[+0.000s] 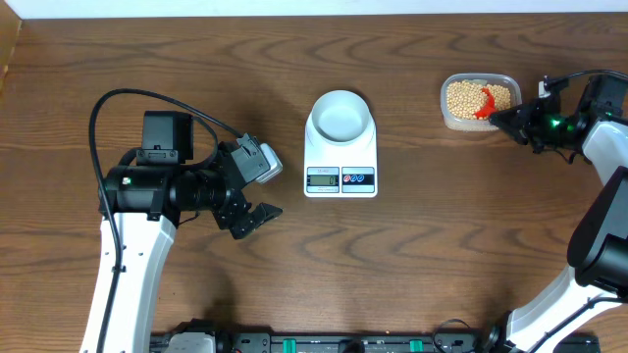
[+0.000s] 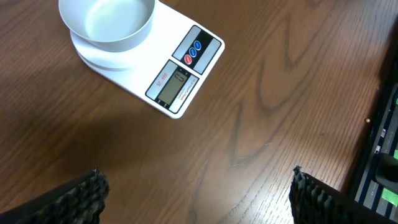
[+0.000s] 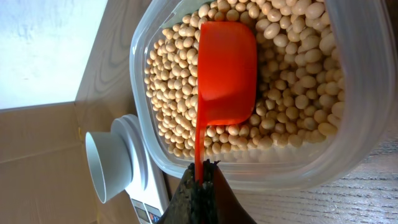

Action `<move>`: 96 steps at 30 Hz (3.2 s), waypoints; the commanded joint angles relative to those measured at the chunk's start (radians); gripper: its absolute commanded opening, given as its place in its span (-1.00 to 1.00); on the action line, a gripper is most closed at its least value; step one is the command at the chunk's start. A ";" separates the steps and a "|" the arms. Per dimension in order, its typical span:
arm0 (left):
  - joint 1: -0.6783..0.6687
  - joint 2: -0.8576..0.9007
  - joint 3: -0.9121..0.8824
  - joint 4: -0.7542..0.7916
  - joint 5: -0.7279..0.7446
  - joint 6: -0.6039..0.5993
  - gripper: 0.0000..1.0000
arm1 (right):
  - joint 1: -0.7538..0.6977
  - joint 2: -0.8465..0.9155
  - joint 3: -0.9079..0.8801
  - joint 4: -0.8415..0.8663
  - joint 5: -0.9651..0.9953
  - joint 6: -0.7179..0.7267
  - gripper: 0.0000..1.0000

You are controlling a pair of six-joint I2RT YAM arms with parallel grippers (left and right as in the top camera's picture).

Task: Scoop item into bowl and weigh 50g on scale
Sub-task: 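Drag the red scoop through the soybeans with the right gripper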

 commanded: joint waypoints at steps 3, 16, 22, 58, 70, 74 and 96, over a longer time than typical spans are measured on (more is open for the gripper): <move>0.003 0.005 0.018 -0.003 0.003 0.014 0.91 | -0.002 0.012 0.000 0.001 -0.001 0.013 -0.98; 0.003 0.005 0.018 -0.003 0.003 0.014 0.91 | -0.002 0.012 -0.037 0.002 -0.031 0.014 -0.98; 0.003 0.005 0.018 -0.003 0.003 0.014 0.91 | -0.002 0.012 -0.037 -0.002 -0.154 0.014 -0.98; 0.003 0.006 0.018 -0.003 0.003 0.014 0.91 | -0.024 0.012 -0.066 0.054 -0.130 -0.037 -0.98; 0.003 0.006 0.018 -0.003 0.003 0.014 0.91 | -0.039 0.183 -0.077 0.130 -0.289 0.012 -0.97; 0.003 0.006 0.018 -0.003 0.003 0.014 0.91 | -0.042 0.188 -0.077 0.130 -0.289 0.013 -0.97; 0.003 0.005 0.018 -0.003 0.003 0.014 0.91 | -0.177 0.188 -0.076 0.134 -0.380 0.013 -0.98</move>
